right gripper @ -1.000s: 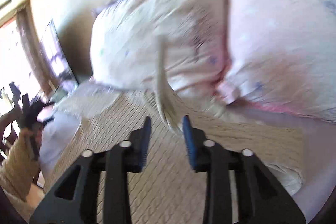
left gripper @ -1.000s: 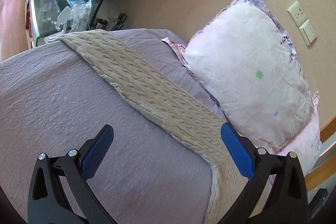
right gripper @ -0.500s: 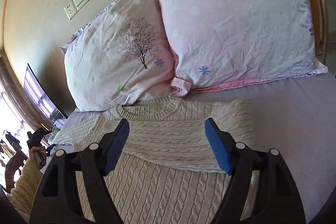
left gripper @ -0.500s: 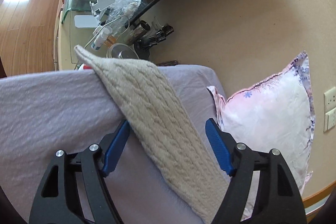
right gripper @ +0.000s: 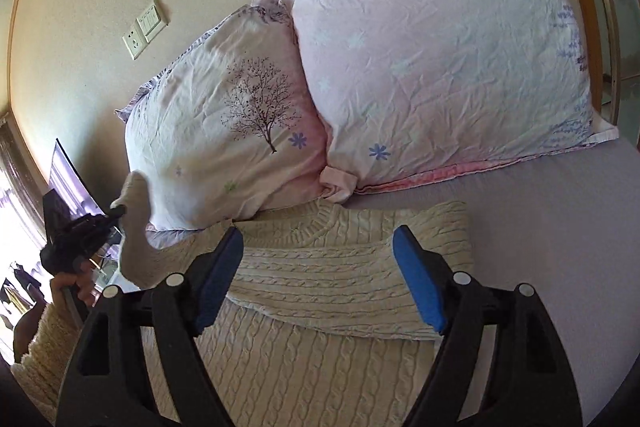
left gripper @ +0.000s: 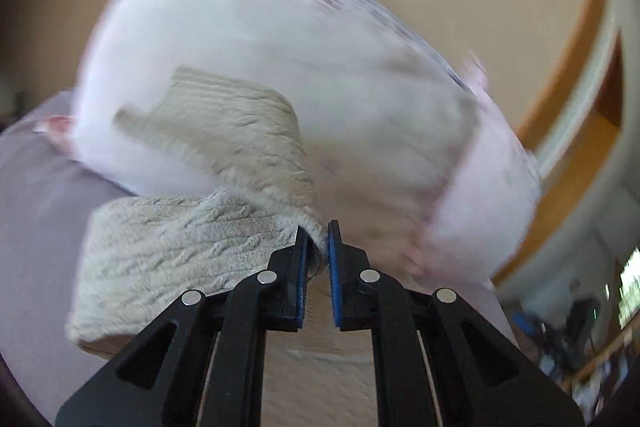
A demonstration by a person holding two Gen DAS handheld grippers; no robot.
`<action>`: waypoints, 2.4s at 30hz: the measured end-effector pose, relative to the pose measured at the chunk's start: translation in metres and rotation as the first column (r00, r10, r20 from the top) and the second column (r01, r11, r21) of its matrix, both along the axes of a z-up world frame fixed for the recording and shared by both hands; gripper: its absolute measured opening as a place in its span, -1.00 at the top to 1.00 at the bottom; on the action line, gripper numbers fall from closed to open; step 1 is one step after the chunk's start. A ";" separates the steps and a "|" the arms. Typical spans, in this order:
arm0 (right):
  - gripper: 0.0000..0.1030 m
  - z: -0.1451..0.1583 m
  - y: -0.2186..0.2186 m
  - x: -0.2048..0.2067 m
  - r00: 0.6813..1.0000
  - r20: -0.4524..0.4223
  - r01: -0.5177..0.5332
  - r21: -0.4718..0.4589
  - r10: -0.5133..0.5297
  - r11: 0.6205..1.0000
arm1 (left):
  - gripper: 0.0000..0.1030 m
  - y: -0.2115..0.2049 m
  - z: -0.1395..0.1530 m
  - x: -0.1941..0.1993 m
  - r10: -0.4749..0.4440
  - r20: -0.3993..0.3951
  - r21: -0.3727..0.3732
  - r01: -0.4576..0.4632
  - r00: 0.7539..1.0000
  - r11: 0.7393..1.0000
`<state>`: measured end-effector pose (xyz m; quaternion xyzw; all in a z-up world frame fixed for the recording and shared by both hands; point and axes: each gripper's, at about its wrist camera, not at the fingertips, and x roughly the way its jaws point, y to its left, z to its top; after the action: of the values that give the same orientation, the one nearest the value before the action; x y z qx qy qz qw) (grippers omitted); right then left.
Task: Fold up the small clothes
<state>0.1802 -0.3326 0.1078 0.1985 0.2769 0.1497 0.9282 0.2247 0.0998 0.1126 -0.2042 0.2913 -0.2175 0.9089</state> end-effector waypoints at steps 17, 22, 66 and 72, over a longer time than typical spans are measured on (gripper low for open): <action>0.06 -0.078 0.016 0.095 0.930 -0.361 0.070 -0.002 -0.066 0.998 | -0.70 0.043 -0.061 -0.096 0.058 -0.226 0.147 -0.025 0.973 0.989; 0.81 -0.082 0.032 0.111 0.938 -0.330 0.078 -0.088 -0.102 0.993 | -0.70 0.065 -0.087 -0.120 0.073 -0.295 0.109 -0.043 0.953 0.993; 0.86 -0.006 -0.063 -0.018 0.999 0.031 -0.044 0.387 0.035 0.921 | 0.80 0.051 -0.042 -0.065 0.051 -0.166 -0.238 -0.090 0.985 0.967; 0.83 -0.068 -0.068 0.082 0.962 -0.231 0.221 0.353 -0.145 0.909 | 0.80 0.027 -0.064 0.044 0.171 -0.245 -0.110 -0.203 0.954 0.973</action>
<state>0.2624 -0.4010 0.0399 0.4114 0.3151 0.0911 0.8504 0.2685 0.1267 0.0484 -0.3157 0.3606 -0.1237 0.8689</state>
